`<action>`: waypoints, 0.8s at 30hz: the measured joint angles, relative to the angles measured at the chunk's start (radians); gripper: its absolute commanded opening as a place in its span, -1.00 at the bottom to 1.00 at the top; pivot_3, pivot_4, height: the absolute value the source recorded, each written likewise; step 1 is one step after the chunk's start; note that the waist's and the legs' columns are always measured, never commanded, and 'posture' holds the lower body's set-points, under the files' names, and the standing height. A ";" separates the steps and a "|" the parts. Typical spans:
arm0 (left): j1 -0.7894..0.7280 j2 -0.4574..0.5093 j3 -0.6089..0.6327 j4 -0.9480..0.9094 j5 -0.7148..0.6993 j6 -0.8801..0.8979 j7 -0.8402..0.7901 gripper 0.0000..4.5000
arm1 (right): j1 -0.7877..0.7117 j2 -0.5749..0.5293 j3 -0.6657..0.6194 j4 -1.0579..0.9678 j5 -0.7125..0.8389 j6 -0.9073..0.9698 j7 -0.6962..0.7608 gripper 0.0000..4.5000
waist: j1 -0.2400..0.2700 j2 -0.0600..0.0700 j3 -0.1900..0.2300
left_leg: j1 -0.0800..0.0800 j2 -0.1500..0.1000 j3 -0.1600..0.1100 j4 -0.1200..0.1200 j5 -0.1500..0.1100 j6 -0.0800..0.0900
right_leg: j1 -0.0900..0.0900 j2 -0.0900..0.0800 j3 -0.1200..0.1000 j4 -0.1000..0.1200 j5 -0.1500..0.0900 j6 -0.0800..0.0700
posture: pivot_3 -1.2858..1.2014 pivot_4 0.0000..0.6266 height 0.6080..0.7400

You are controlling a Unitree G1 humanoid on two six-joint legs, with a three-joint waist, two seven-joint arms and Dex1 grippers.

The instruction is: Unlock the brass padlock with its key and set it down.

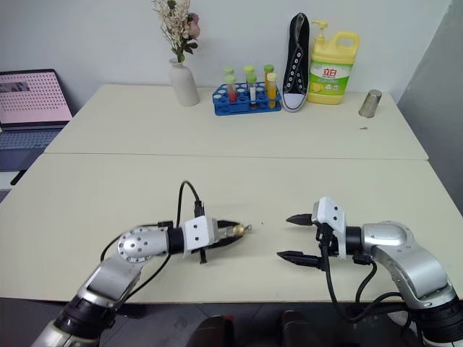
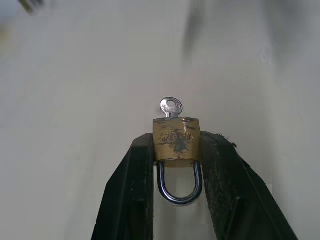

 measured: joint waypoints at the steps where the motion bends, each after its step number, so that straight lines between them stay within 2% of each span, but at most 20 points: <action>1: -0.033 0.018 -0.008 0.022 0.057 -0.117 0.012 -0.57 | -0.001 0.006 -0.011 0.000 0.017 0.017 -0.012 1.00 | 0.000 0.000 0.000 | 0.000 0.000 0.000 0.000 0.000 0.000 | 0.000 0.000 0.000 0.000 0.000 0.000 | 0.03 -0.52 1.00; 4: -0.129 0.072 -0.022 0.141 0.212 -0.460 0.071 -0.57 | -0.015 0.030 -0.033 -0.001 0.064 0.073 -0.048 1.00 | -0.002 0.000 0.000 | 0.001 0.000 0.001 -0.001 0.000 0.000 | 0.000 0.000 0.001 0.000 0.003 -0.004 | 0.03 -0.52 1.00; 9: -0.171 0.060 -0.046 0.300 0.275 -0.765 0.144 -0.57 | -0.043 0.071 -0.056 -0.007 0.164 0.171 -0.092 1.00 | -0.003 0.000 0.000 | -0.001 0.001 0.001 0.000 0.000 0.000 | -0.001 0.000 0.000 -0.001 0.003 -0.004 | 0.03 -0.52 1.00; 14: -0.212 0.043 -0.046 0.341 0.285 -0.848 0.188 -0.57 | -0.073 0.090 -0.057 -0.015 0.226 0.228 -0.121 1.00 | -0.004 0.000 0.000 | -0.001 0.000 0.001 0.000 0.000 0.000 | 0.000 0.000 0.000 0.000 0.003 -0.004 | 0.03 -0.52 1.00; 24: -0.190 0.040 -0.046 0.344 0.298 -0.859 0.208 -0.57 | -0.148 0.158 -0.003 0.007 0.249 0.277 -0.135 1.00 | -0.006 0.000 0.000 | -0.001 0.001 0.000 0.000 0.000 0.000 | -0.001 0.000 -0.001 0.000 0.003 -0.004 | 0.03 -0.52 1.00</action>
